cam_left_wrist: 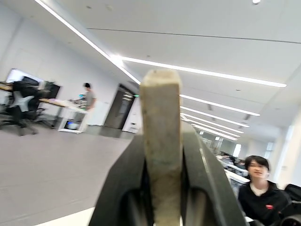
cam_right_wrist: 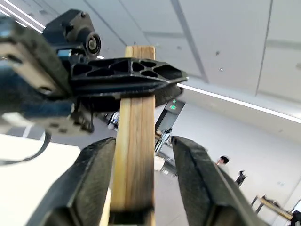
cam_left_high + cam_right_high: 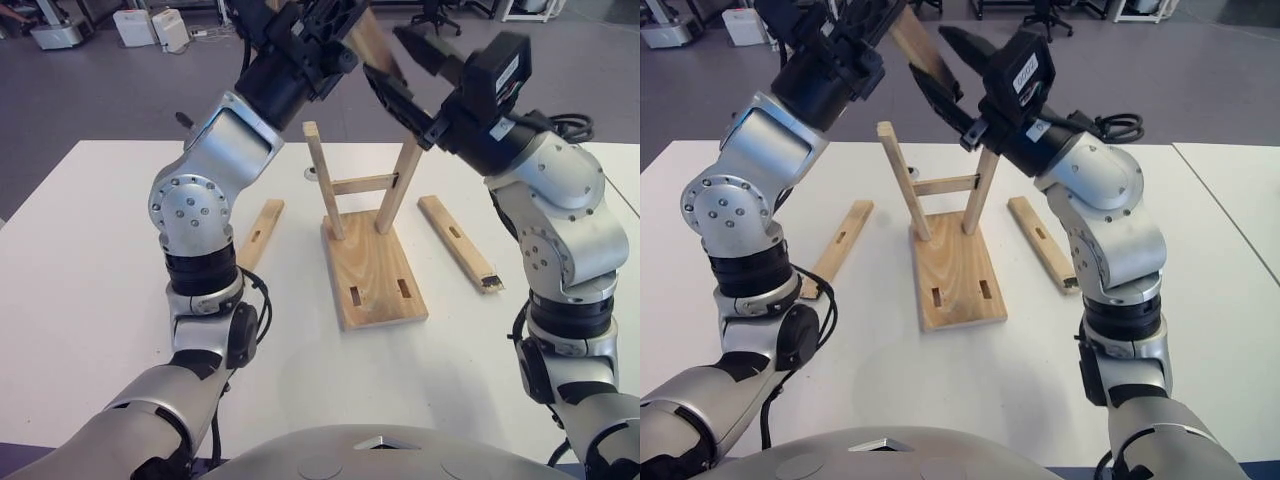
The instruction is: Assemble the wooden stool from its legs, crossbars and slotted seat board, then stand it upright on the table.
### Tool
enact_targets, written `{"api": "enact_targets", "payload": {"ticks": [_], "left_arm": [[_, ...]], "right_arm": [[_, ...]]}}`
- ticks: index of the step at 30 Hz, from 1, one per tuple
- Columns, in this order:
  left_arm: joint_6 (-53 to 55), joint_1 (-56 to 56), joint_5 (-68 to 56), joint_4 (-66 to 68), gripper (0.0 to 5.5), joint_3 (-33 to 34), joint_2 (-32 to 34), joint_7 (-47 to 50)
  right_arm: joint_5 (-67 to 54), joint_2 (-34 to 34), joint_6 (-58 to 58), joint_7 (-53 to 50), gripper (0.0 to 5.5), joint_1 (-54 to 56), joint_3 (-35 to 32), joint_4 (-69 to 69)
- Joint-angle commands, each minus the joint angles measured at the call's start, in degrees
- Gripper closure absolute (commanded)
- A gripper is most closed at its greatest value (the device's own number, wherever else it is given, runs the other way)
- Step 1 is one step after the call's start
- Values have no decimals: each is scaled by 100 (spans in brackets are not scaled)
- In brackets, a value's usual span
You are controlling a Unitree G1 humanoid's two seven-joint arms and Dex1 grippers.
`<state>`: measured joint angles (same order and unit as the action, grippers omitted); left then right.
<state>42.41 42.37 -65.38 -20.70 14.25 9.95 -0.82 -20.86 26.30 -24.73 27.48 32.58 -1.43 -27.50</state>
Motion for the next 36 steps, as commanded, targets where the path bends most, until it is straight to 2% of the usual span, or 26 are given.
{"api": "enact_targets", "payload": {"ticks": [1, 3, 6, 11, 17, 22, 36], "left_arm": [[-123, -1891, 497, -174, 510, 1058, 1154, -583], [-561, -2728, 1087, 228, 510, 1192, 1365, -1081], [-1413, -3105, 1875, 1316, 510, 954, 1083, -1586], [-2719, -2621, 2664, 3270, 510, 562, 498, -2267], [-3506, -2094, 2946, 4778, 510, 641, 445, -2834], [-3799, -1923, 3000, 5181, 510, 687, 402, -3048], [-3784, -2276, 3395, 5053, 510, 496, 330, -3032]], "right_arm": [[174, 339, 87, -293, 301, -763, -1092, 784], [393, 363, 378, -396, 301, -1150, -1335, 1436], [901, 227, 1023, -511, 301, -1433, -1136, 2783], [1106, -71, 1720, -520, 301, -1512, -1013, 4110], [1154, -243, 2205, -550, 301, -1452, -984, 4912], [1184, -292, 2389, -501, 301, -1323, -924, 5206], [1188, -300, 2464, -490, 301, -1295, -886, 5329]]}}
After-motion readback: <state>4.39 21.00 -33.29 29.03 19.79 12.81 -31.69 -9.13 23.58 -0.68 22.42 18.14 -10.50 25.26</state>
